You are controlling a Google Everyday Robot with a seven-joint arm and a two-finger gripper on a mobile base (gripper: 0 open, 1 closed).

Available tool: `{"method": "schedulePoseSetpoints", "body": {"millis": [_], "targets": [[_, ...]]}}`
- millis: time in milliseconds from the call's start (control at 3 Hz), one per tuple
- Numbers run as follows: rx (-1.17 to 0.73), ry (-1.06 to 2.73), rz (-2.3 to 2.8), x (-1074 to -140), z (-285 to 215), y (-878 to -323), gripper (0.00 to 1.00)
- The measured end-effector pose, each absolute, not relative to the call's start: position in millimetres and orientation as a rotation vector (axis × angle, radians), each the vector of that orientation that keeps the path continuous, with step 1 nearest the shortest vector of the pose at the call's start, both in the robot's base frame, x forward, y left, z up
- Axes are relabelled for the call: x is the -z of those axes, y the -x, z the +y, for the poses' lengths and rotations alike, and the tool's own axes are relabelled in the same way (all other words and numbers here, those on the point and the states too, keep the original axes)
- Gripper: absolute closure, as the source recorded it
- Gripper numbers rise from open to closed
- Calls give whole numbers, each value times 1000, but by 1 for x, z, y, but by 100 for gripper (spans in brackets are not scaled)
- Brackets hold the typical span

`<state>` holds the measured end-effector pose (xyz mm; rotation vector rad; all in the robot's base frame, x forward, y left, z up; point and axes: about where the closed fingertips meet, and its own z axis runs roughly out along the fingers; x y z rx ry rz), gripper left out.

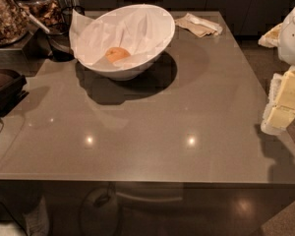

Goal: Pick orange from white bowl

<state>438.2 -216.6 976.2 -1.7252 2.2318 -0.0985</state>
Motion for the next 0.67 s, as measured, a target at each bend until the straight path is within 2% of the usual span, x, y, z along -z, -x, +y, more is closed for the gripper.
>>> {"method": "schedulePoseSetpoints", "body": {"millis": [667], "targets": [[114,1812,2199,-979,-200,-445,0]]}}
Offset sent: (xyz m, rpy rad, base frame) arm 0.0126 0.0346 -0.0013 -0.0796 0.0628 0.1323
